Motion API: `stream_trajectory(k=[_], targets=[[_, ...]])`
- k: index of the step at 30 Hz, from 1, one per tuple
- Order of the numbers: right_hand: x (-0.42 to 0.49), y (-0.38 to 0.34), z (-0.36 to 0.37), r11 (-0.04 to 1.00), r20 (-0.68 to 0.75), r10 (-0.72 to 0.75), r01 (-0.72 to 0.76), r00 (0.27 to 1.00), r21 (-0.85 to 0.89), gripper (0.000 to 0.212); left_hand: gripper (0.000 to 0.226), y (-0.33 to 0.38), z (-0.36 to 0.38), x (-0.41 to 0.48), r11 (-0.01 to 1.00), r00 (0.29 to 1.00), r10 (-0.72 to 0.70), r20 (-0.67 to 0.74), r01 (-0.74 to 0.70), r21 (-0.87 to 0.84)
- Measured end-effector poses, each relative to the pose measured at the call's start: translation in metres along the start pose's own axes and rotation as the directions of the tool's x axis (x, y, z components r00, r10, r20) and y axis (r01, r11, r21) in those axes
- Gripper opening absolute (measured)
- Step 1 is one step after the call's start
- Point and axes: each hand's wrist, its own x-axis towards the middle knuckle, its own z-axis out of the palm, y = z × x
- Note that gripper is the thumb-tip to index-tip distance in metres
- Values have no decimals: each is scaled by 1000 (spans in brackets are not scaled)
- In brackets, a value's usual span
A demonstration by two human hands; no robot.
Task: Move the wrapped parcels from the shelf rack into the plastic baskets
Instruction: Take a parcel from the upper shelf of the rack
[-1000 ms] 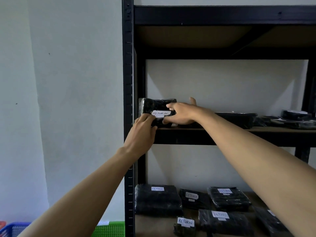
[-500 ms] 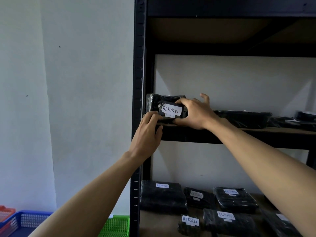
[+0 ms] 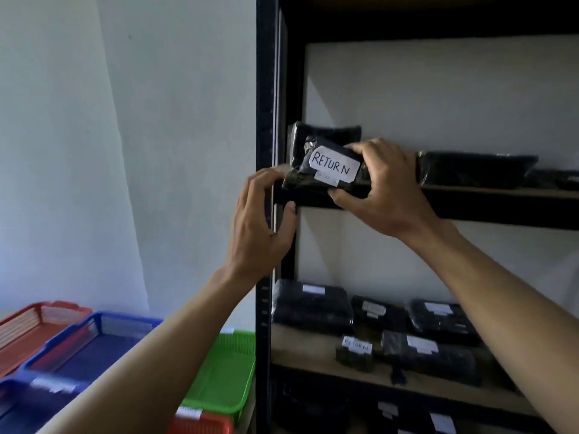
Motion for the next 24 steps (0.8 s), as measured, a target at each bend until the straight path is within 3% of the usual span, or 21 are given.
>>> stream_trajectory(k=[7,15,18,24], targets=[[-81,-51,32,935,148,122,-164,981,314,66,39,-13,-58,-75,982,980,-180,85,174,72],[-152,-140,95,853,279,264,-359,923,379,61,28,-55,-137,-142,953,889,-302,345,282,108],[-168,-175,126,819,347,303,-429,888,381,64,34,-75,-162,-164,938,831,-346,435,322,130],[-197,-223,186,749,466,396,-572,791,334,65,44,-116,-195,-202,872,735,-480,480,461,167]])
